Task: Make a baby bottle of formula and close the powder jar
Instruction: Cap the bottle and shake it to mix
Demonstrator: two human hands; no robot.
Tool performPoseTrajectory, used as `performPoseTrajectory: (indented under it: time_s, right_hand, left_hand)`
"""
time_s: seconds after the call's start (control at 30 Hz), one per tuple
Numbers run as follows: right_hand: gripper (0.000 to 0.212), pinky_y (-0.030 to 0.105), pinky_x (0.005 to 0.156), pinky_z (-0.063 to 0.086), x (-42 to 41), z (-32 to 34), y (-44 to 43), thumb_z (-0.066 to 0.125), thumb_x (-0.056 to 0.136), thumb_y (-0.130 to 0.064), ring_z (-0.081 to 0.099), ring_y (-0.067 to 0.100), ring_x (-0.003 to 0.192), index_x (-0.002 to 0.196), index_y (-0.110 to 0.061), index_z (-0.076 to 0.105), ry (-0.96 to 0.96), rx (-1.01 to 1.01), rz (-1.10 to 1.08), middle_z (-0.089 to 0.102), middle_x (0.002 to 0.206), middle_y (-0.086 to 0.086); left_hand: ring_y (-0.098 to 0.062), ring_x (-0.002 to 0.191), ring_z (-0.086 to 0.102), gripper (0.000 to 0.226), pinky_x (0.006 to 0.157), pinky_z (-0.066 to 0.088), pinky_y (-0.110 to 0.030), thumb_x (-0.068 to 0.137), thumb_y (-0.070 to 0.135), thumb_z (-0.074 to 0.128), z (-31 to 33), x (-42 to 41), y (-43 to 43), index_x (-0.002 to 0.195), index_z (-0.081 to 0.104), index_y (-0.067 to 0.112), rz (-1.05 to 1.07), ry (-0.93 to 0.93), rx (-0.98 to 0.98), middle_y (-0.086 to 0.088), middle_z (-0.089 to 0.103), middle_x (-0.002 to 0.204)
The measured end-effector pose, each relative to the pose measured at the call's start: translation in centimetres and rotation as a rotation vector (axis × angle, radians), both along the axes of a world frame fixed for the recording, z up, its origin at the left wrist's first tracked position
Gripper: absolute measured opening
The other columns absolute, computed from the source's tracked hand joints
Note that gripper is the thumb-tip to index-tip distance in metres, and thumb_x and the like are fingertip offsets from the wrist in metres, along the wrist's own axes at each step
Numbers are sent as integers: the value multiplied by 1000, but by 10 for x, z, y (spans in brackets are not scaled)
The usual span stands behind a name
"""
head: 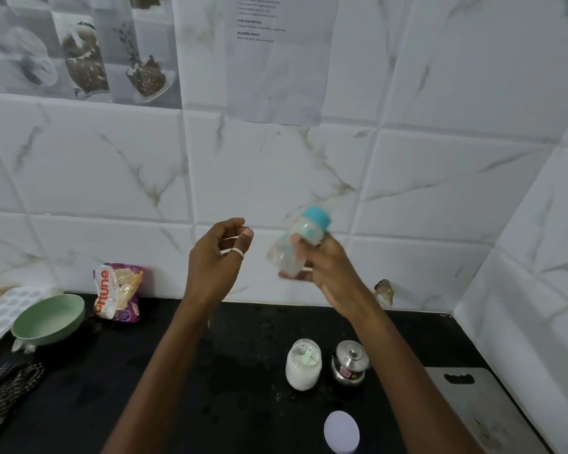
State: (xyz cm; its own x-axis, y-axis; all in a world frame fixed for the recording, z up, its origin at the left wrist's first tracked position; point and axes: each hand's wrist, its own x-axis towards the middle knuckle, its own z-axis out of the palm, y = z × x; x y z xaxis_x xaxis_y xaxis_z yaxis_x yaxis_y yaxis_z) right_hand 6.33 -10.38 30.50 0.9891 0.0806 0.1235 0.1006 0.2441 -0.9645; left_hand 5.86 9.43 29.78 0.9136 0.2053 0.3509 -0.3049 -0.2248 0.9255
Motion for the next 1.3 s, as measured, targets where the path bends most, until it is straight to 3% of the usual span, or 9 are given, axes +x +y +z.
performPoseTrajectory:
  time_s: [0.17,0.3,0.47,0.6,0.73,0.9,1.03,1.2,1.3]
  right_hand:
    - [58,51,81,62,-2,-18,-4,76,90,-28,68,42,116,138,-6,51,59,332,-124,61,134,25]
    - [64,55,87,60,-8,-36,-6,79,84,-28,66,38,119,138,-11,51,72,74,-8,60,135,22]
    - [59,52,84,61,-6,-36,-14,73,91,-22,66,44,118,139,-3,46,54,366,-116,62,131,24]
    - [59,58,90,59,-13,-45,-12,77,83,-27,65,38,120,134,-12,52,81,-14,55,62,132,18]
    - [60,51,83,61,-2,-44,-17,74,92,-23,68,43,116,141,-4,45,101,364,-122,59,137,27]
    - [55,53,83,62,-10,-50,-12,79,87,-34,67,36,116,131,-12,55,159,-63,99,64,127,16]
    - [54,51,84,62,2,-43,-19,75,92,-28,68,41,116,136,-6,51,142,336,-113,64,131,22]
    - [57,58,92,59,1,-48,-15,80,84,-25,67,37,118,133,-11,54,121,15,49,65,125,13]
    - [66,56,88,60,8,-45,-20,83,82,-23,68,40,117,137,-5,50,128,318,-85,64,129,20]
  left_hand:
    - [10,98,67,23,82,47,-12,100,36,67,-14,-1,0,123,68,33,0,38,0,24,71,107]
    - [2,104,68,22,86,49,-17,101,34,66,-20,-1,-1,123,67,32,2,54,0,21,72,110]
    - [12,96,66,23,82,48,-11,100,35,67,-26,-5,-6,123,68,32,-10,66,-5,25,71,105]
    - [2,103,68,27,88,50,-16,101,34,67,-26,-3,-12,126,68,27,-12,60,1,18,72,113]
    - [1,104,68,24,87,50,-17,101,35,67,-29,-4,-13,124,69,29,-20,62,-16,20,72,113]
    - [-3,107,68,23,88,49,-17,101,33,66,-31,-1,-11,124,68,30,1,71,-13,14,73,114]
    - [-3,108,68,23,93,52,-23,101,35,66,-37,-2,-8,124,67,32,-8,82,-17,14,73,115]
    - [-7,110,69,23,98,54,-29,101,36,66,-39,1,-6,124,67,32,-4,101,-16,14,72,116]
    - [-7,110,69,23,97,54,-29,101,37,66,-42,0,-5,123,67,34,-7,105,-23,15,72,116]
